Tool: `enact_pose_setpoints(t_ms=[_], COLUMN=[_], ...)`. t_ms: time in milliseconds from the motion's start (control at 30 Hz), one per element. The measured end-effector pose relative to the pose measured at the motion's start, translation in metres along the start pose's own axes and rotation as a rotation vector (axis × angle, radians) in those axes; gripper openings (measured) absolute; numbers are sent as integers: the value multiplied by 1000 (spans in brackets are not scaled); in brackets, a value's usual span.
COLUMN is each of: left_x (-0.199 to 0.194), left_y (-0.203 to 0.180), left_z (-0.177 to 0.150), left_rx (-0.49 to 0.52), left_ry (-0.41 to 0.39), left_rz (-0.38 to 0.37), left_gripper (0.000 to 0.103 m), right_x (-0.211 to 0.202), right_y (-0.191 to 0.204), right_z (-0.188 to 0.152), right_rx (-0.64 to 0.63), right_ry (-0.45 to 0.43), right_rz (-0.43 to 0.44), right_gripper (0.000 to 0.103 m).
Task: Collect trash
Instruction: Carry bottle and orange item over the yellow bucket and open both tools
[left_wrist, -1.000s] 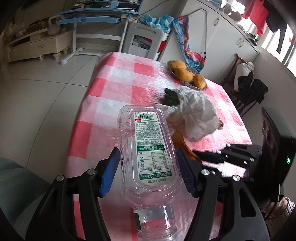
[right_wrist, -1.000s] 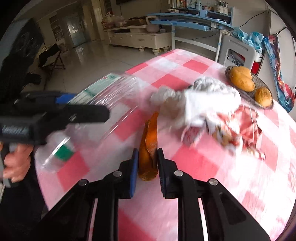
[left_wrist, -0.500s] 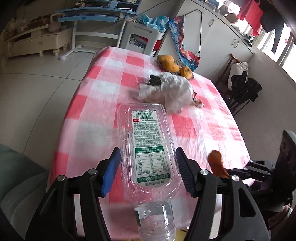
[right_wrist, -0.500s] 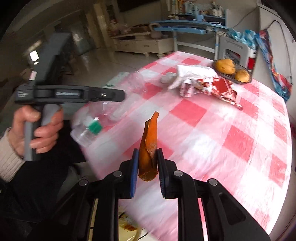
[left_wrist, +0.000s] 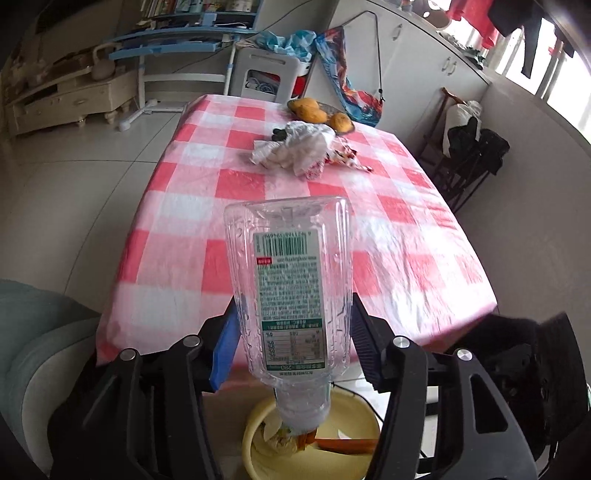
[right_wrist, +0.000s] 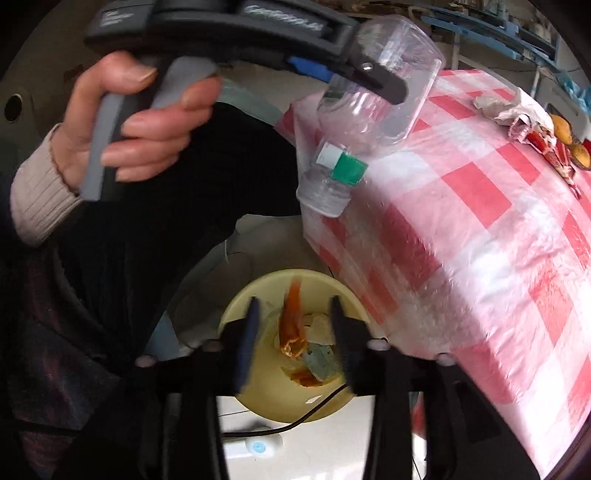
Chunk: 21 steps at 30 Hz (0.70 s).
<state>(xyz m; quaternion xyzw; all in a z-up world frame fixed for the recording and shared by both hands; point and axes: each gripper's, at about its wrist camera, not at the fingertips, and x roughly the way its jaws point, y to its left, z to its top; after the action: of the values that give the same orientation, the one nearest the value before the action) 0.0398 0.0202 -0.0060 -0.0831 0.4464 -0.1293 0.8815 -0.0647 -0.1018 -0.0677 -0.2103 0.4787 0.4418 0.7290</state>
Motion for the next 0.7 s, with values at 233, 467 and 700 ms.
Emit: enact_pose_setpoints(t_ms=[233, 467, 700], left_x=[-19, -20, 17], left_y=[-14, -33, -44], left_z=[-23, -59, -116], left_rx=[47, 95, 162], left_ry=[13, 112, 313], left_rz=[-2, -62, -26], left_gripper=[53, 53, 54], right_x=[-17, -28, -25], right_y=[-20, -48, -63], right_z=[-14, -22, -33], right_rx=[154, 347, 498], right_ry=[-108, -220, -282], right_rz=[-86, -273, -400], right_gripper=[61, 78, 84])
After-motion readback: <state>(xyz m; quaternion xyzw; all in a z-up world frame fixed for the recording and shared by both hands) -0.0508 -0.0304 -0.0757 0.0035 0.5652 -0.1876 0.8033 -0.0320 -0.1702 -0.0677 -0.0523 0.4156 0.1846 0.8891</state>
